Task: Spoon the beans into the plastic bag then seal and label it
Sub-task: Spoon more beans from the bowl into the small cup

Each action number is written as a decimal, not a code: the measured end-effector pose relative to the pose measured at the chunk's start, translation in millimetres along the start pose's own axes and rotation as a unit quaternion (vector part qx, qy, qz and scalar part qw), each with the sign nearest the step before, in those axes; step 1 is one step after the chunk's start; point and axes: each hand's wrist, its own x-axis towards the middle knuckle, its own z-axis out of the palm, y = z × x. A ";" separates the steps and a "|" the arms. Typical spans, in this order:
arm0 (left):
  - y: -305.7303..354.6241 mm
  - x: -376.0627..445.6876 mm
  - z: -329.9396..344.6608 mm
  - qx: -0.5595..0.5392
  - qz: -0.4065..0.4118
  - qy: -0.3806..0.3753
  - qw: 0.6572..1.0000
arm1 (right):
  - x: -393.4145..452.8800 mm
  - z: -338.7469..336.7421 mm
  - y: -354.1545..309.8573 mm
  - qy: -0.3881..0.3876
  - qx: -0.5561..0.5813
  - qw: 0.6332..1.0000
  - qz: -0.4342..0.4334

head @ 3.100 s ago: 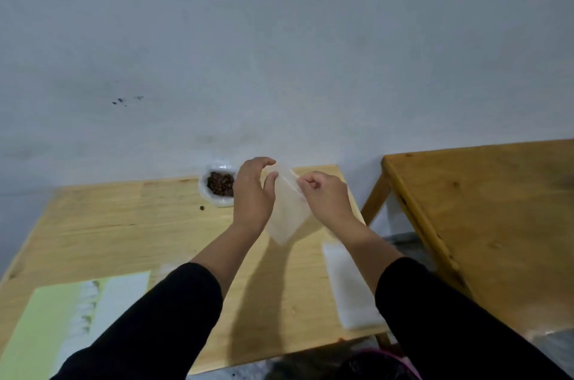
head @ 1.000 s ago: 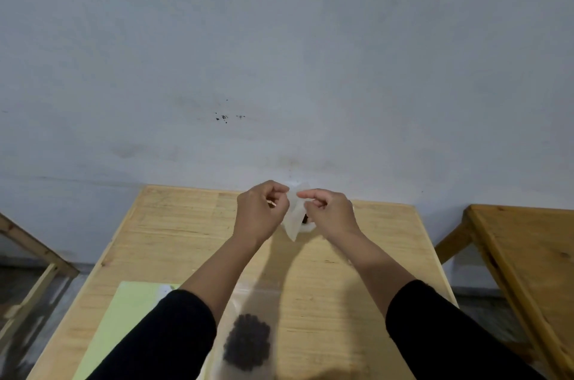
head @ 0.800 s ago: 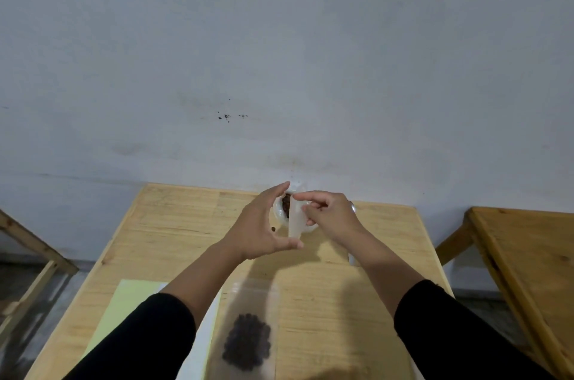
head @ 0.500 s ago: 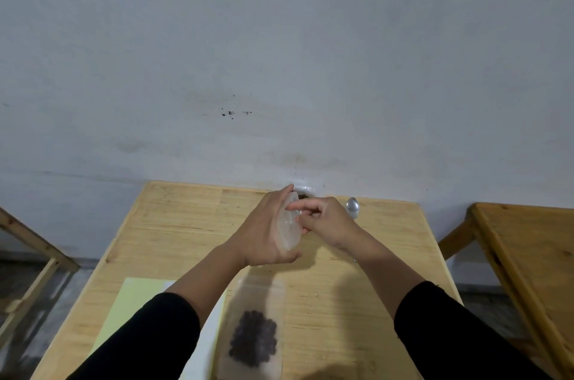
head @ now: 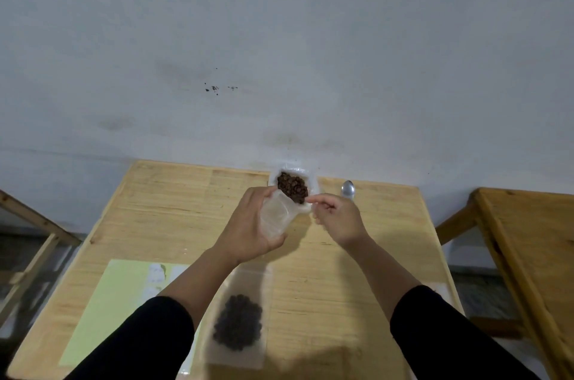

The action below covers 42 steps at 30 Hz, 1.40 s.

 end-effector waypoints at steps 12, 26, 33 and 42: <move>4.8 -1.0 34.0 0.045 -0.127 0.140 0.981 | 46.1 -24.1 116.3 0.088 -0.248 0.964 0.035; -6.5 -0.9 24.0 0.044 -0.177 0.170 0.969 | 47.2 -12.9 112.0 0.146 -0.145 0.973 0.106; -26.8 12.9 4.9 0.020 -0.159 0.131 0.978 | 33.4 -5.1 63.8 0.135 -0.033 0.986 0.093; -51.7 25.4 -3.6 -0.023 -0.130 0.068 0.989 | 15.2 15.7 7.8 0.077 0.003 0.997 -0.027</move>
